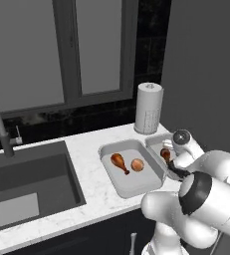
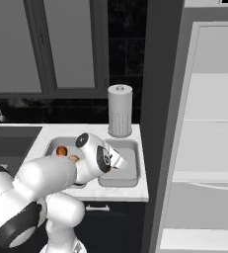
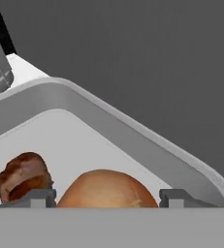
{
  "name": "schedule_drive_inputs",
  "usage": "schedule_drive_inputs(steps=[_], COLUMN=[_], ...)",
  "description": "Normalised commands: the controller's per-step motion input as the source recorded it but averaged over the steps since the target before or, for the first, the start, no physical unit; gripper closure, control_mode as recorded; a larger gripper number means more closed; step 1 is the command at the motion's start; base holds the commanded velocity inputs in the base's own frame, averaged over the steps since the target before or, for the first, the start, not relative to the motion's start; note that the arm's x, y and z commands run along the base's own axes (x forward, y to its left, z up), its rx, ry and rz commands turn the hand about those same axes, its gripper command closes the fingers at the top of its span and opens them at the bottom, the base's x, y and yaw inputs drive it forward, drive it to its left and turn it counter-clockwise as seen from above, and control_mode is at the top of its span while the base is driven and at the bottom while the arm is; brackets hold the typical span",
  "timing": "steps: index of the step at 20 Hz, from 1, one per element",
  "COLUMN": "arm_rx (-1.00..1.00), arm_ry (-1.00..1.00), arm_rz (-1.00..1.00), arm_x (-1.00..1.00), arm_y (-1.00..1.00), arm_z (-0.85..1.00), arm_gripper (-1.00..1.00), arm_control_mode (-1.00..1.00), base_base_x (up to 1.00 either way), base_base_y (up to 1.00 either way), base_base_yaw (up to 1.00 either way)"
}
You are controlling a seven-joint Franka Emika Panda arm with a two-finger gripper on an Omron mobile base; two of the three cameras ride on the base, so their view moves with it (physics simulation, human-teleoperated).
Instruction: Place one onion and one chicken drumstick in each tupperware on the nearby counter, to pack two identical lunches.
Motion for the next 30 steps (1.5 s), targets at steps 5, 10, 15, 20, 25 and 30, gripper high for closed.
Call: schedule_drive_inputs(steps=[5, 10, 15, 20, 25, 30], arm_rx=[0.00, 0.00, 0.00, -0.03, -0.10, -0.13], arm_ry=[0.00, 0.00, 0.00, 0.00, -0.01, -0.02], arm_rz=[0.00, 0.00, -0.01, -0.01, 0.00, 0.00], arm_x=[0.43, 0.00, 0.00, -0.10, -0.27, -0.31], arm_y=[0.00, 0.00, 0.00, 0.00, 0.09, 0.13], arm_z=[-0.08, 0.56, 0.89, 1.00, 1.00, 1.00], arm_gripper=[-1.00, -1.00, -1.00, -1.00, -1.00, -1.00], arm_control_mode=[-1.00, -1.00, -1.00, -1.00, -1.00, -1.00], base_base_x=[0.00, 0.00, 0.00, 0.00, 0.00, 0.00], base_base_y=[0.00, 0.00, 0.00, 0.00, 0.00, 0.00], base_base_yaw=[0.00, 0.00, 0.00, 0.00, 0.00, 0.00])
